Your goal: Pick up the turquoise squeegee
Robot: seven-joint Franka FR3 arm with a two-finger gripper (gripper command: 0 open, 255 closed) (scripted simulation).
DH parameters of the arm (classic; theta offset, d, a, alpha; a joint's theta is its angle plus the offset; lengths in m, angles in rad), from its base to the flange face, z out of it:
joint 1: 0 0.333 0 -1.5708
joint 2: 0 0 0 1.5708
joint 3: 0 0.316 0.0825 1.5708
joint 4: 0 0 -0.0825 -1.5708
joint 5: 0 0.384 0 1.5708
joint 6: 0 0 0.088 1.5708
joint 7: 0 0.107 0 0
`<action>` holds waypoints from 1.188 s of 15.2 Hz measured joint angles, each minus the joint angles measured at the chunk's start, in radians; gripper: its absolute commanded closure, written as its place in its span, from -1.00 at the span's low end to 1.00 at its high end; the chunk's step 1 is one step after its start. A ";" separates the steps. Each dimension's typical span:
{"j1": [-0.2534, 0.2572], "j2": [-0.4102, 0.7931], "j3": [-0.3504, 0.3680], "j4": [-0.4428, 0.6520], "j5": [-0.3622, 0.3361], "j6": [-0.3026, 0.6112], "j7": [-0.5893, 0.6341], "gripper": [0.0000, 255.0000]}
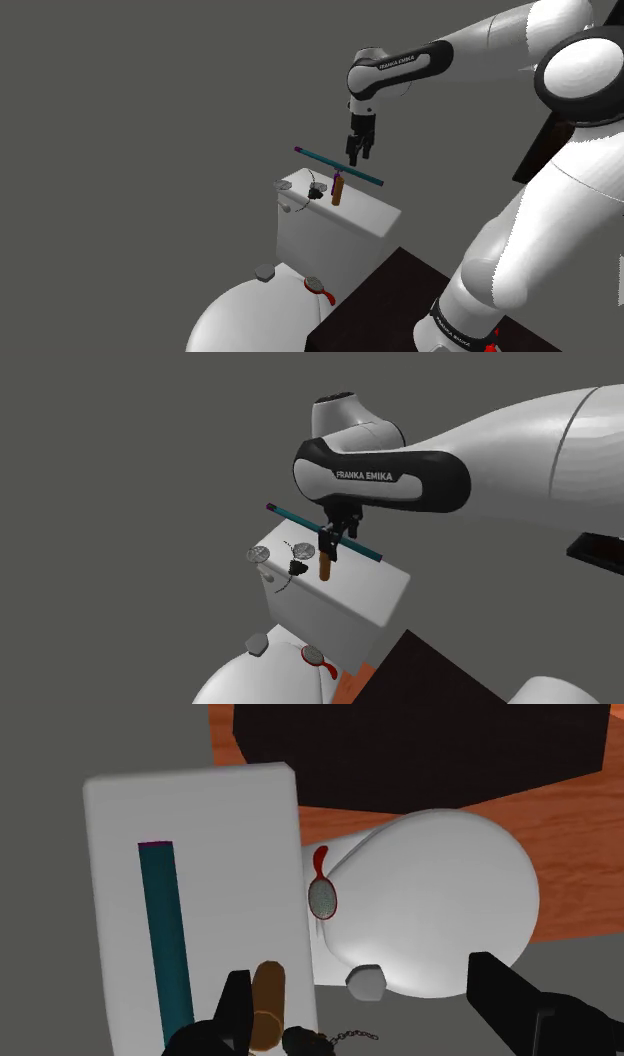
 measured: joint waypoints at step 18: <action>-0.084 0.594 -0.041 0.479 0.105 0.073 -0.182 -1.00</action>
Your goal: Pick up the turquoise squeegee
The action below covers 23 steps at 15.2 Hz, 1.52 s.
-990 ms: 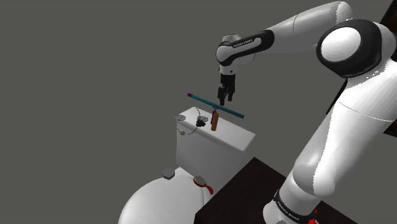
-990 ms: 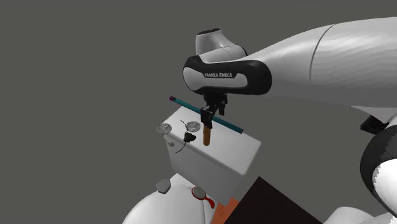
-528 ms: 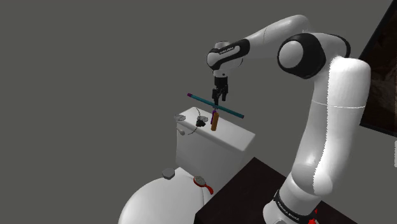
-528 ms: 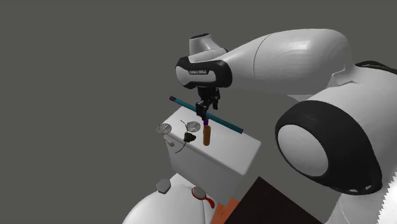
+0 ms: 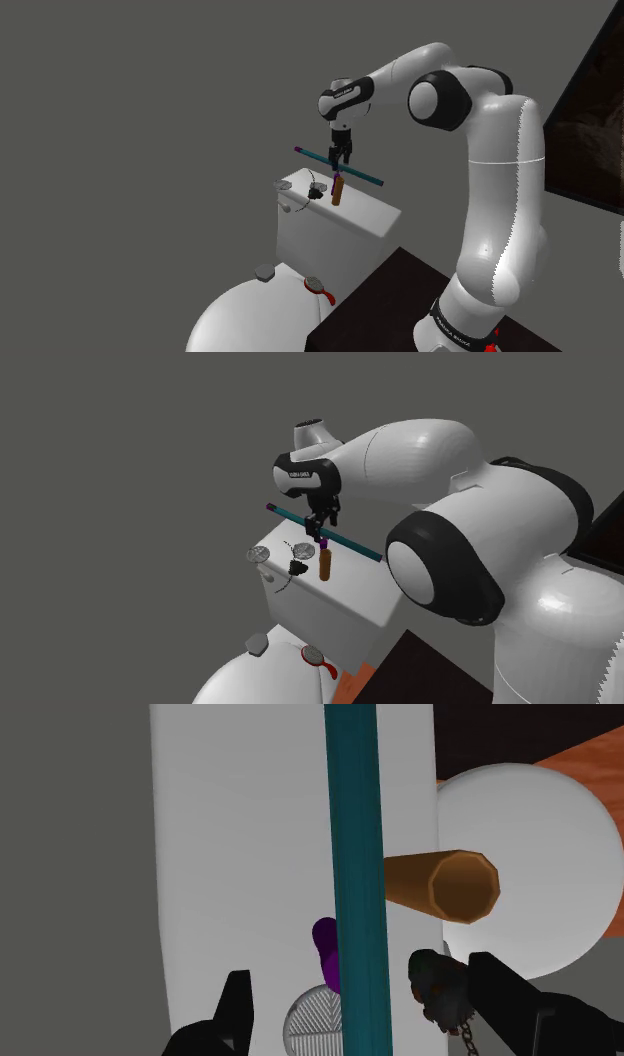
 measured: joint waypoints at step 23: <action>0.001 -0.019 -0.003 0.034 -0.005 -0.052 -0.001 1.00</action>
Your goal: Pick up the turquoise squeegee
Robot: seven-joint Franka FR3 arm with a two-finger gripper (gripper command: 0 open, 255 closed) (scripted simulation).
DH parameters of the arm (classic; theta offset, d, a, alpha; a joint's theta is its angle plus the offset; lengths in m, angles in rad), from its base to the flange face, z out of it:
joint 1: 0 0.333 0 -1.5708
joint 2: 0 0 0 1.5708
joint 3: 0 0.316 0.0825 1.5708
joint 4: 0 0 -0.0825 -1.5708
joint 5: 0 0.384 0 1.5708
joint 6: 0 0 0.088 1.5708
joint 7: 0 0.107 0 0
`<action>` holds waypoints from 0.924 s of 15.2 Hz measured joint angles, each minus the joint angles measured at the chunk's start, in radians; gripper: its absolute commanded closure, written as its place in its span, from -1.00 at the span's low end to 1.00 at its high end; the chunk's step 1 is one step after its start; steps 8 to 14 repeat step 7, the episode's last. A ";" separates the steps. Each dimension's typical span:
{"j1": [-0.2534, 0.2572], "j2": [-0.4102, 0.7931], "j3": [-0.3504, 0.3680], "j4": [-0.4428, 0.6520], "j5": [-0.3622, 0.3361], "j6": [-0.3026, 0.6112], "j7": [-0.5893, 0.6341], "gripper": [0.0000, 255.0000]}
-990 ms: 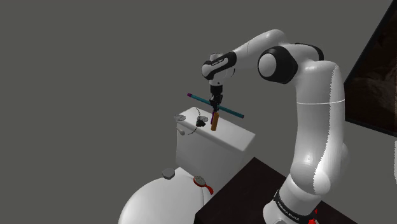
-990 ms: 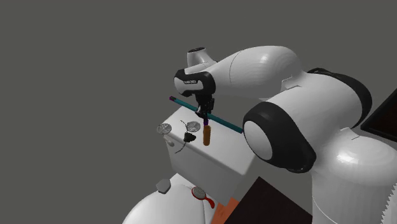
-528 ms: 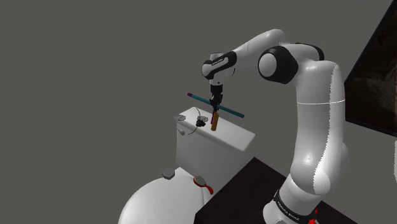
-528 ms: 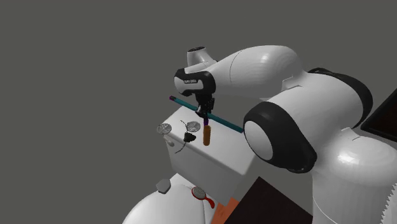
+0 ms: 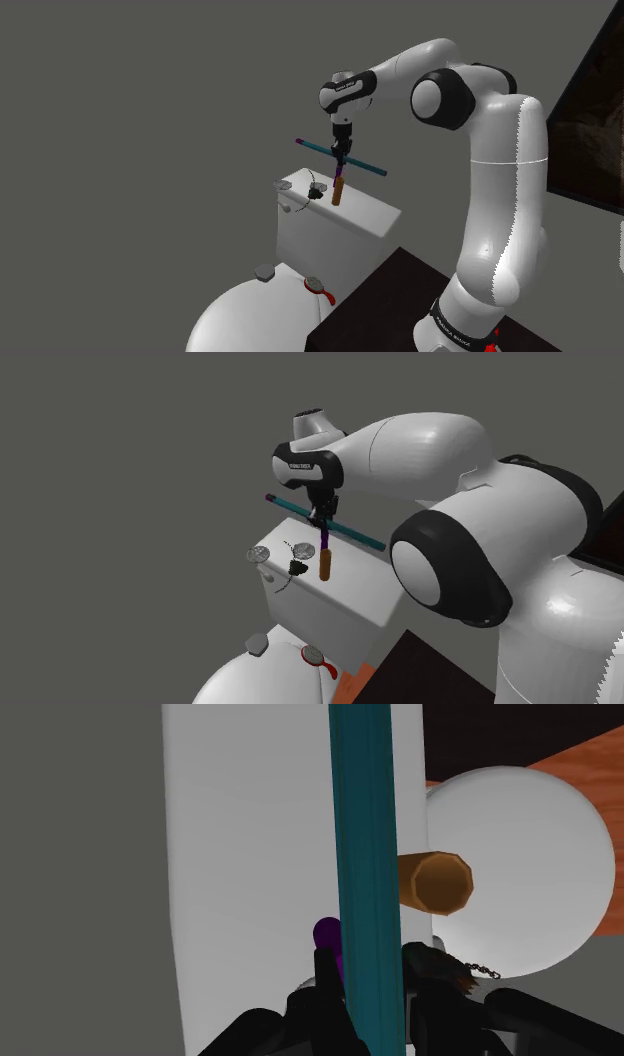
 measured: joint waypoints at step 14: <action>0.001 -0.024 -0.003 0.055 -0.006 -0.078 -0.001 1.00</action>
